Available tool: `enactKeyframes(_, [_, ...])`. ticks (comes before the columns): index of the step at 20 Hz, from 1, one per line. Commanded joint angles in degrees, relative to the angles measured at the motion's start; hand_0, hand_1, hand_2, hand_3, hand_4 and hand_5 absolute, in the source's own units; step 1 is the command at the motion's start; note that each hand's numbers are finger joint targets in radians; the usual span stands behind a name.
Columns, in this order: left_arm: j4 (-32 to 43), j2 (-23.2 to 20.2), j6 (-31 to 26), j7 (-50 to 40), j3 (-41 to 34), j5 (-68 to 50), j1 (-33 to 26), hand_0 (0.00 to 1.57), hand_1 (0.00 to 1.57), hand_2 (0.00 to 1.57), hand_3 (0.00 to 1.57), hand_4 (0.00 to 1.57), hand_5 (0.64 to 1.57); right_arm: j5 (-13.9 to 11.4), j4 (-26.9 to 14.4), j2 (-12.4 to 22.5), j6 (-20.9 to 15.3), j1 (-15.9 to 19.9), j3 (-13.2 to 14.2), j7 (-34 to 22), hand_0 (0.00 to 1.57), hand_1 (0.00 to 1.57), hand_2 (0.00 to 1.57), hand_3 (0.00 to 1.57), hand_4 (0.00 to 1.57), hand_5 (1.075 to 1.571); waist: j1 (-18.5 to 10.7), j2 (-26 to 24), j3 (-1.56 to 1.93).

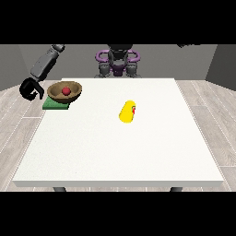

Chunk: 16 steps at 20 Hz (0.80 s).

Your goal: Pick the cup and pour the ball into the bowl, then pick the bowl and place it on the pad

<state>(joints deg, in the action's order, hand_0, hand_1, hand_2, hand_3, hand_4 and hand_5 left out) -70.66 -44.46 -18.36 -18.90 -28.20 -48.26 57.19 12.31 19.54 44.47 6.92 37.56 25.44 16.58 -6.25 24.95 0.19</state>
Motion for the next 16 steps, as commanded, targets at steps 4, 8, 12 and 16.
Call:
enactKeyframes(4, [-6.8, -1.6, 5.2, -2.8, -0.9, -1.7, -0.9, 0.0, 0.0, 0.0, 0.0, 0.0, 1.563, 0.3, -2.0, 4.7, 1.3, 3.0, 1.4, 0.8, 0.35, 0.35, 0.49, 0.71, 0.0, 1.465, 1.5, 1.7, -0.02])
enactKeyframes(8, [-9.5, -0.9, 4.1, -3.7, -2.4, -4.6, -5.0, 0.0, 0.0, 0.0, 0.0, 0.0, 1.564, 1.4, -3.5, 6.6, 2.5, 2.7, 2.8, -0.3, 0.39, 0.39, 0.34, 0.29, 0.0, 1.414, -0.2, 0.1, -0.08])
enactKeyframes(12, [-10.4, -0.4, 6.5, -3.2, -0.8, -3.0, -5.2, 0.0, 0.0, 0.0, 0.0, 0.0, 1.566, 2.1, -2.7, 8.2, 5.4, 6.4, 2.7, -4.0, 0.37, 0.37, 0.25, 0.0, 0.0, 1.416, 2.3, -0.1, -0.09])
enactKeyframes(16, [-2.2, 0.8, 3.0, -2.1, 0.0, -2.0, -7.3, 0.0, 0.0, 0.0, 0.0, 0.0, 1.566, 2.2, 0.9, 6.5, 9.4, 7.6, 0.9, -7.7, 0.38, 0.38, 0.12, 0.41, 0.31, 1.374, 3.4, -8.7, -0.28])
